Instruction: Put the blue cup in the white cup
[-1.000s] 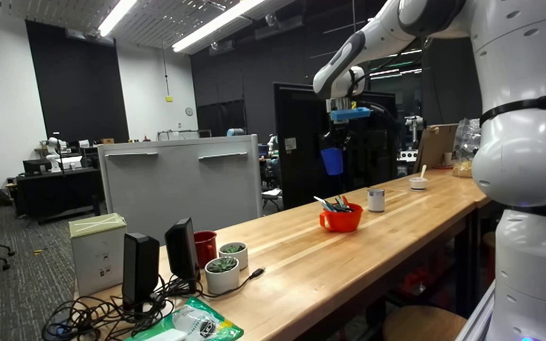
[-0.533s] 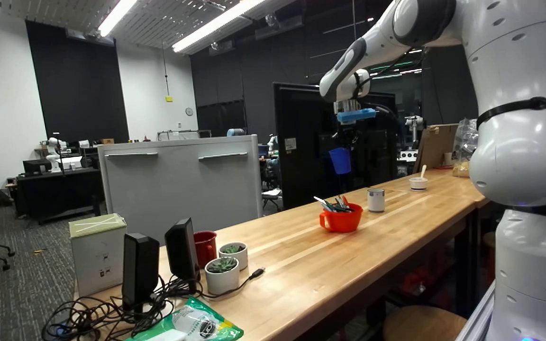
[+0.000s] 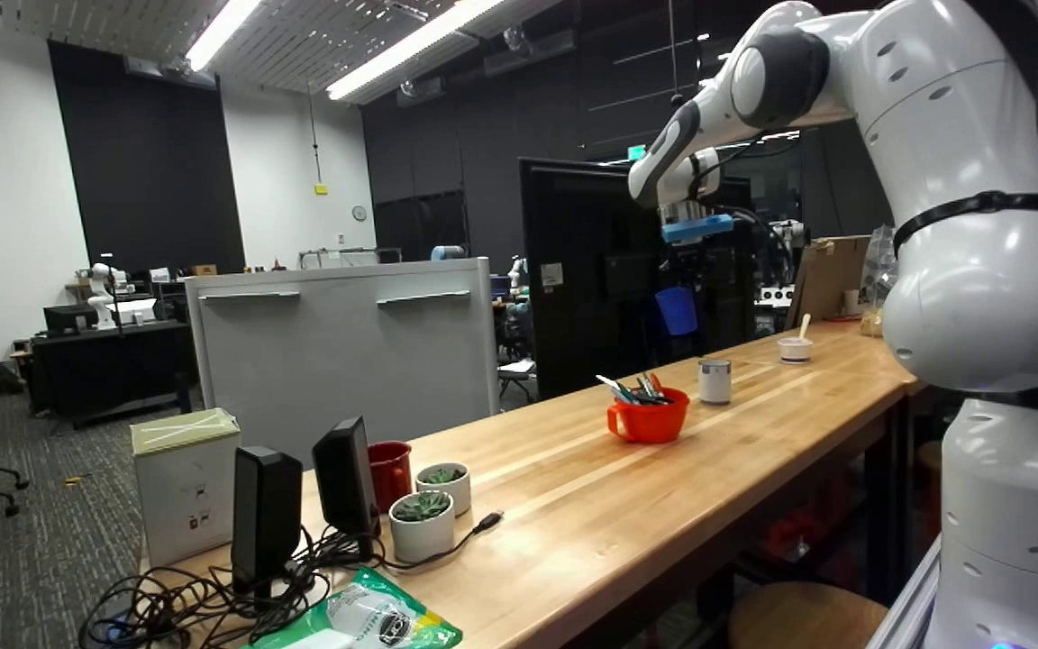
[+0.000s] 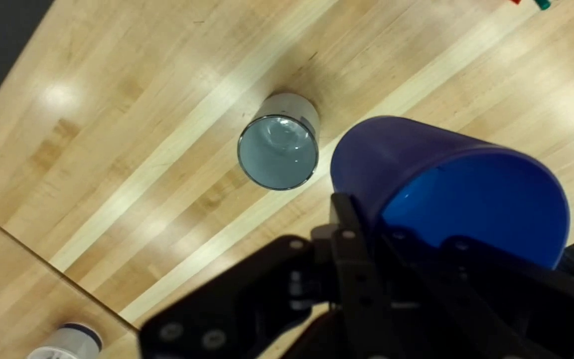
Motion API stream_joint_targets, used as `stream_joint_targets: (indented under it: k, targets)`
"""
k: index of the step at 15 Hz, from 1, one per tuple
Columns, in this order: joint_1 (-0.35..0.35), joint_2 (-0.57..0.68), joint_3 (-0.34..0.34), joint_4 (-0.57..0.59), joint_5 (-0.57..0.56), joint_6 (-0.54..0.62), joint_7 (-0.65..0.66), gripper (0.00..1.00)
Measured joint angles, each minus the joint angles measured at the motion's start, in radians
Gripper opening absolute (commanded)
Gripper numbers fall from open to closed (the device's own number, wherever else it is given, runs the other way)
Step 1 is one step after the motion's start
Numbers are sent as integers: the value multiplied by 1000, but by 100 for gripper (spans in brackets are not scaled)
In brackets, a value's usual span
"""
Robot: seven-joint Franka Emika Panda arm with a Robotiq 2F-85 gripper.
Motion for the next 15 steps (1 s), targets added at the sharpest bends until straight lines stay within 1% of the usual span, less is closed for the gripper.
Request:
stream_joint_targets:
  k: [6, 15]
  targets:
    - [-52, 89, -12, 97, 21, -61, 40, 1]
    - [-98, 182, -13, 187, 39, -121, 84, 1]
